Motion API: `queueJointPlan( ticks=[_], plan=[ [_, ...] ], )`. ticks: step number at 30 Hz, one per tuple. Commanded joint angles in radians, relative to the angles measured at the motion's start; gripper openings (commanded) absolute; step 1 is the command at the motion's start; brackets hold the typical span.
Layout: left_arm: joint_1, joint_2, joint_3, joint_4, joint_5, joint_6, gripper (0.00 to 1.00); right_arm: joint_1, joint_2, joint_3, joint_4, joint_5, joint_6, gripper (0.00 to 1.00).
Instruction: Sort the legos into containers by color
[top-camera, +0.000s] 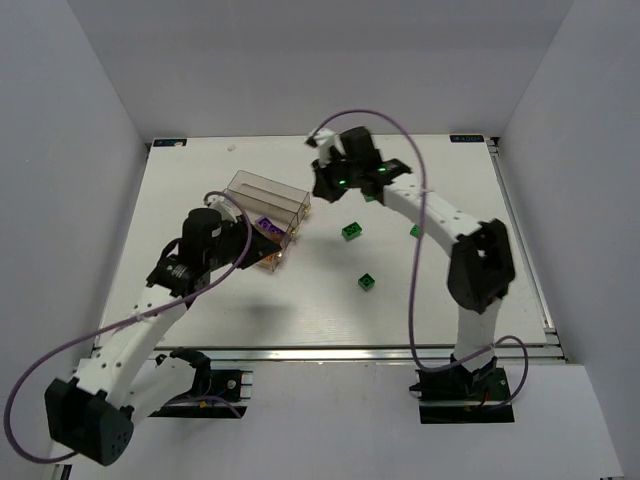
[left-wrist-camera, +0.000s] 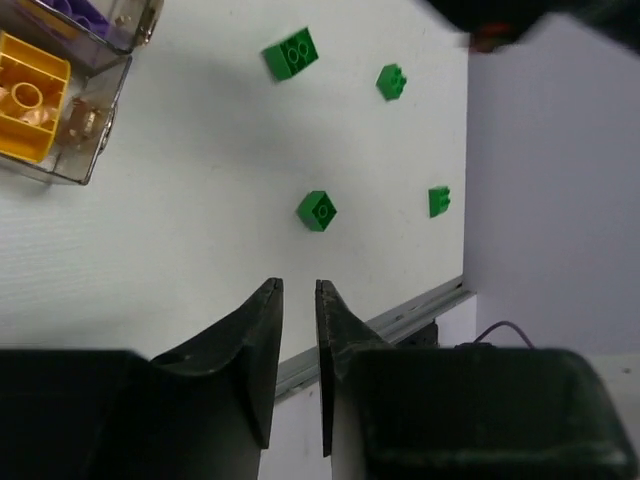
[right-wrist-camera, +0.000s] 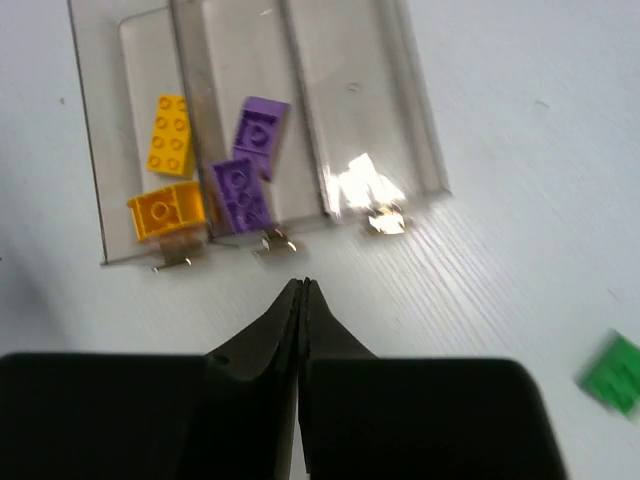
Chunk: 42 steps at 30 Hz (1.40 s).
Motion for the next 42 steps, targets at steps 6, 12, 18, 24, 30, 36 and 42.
queueJointPlan(
  ticks=[6,12,18,24,30,36,42],
  plan=[
    [-0.060,0.381,0.167,0.109,0.127,0.155,0.59,-0.281,-0.453,-0.431,-0.030,-0.411,-0.010,0.63],
    [-0.153,0.749,0.470,-0.017,0.062,0.361,0.69,-0.391,-0.682,-0.681,-0.105,-0.603,-0.249,0.79],
    [-0.245,1.006,0.739,-0.101,-0.128,0.557,0.70,-0.471,-0.832,-0.839,-0.112,-0.626,-0.243,0.79],
    [-0.290,1.167,0.856,-0.032,-0.253,0.689,0.75,-0.529,-0.953,-0.900,-0.129,-0.631,-0.240,0.78],
    [-0.313,1.271,0.971,-0.017,-0.255,0.755,0.79,-0.565,-1.002,-0.933,-0.168,-0.649,-0.260,0.78],
    [-0.345,1.334,1.007,0.015,-0.230,0.790,0.88,-0.607,-1.006,-0.937,-0.183,-0.663,-0.281,0.78],
    [-0.354,1.367,1.031,0.018,-0.233,0.800,0.87,-0.635,-0.987,-0.936,-0.178,-0.683,-0.286,0.78]
  ],
)
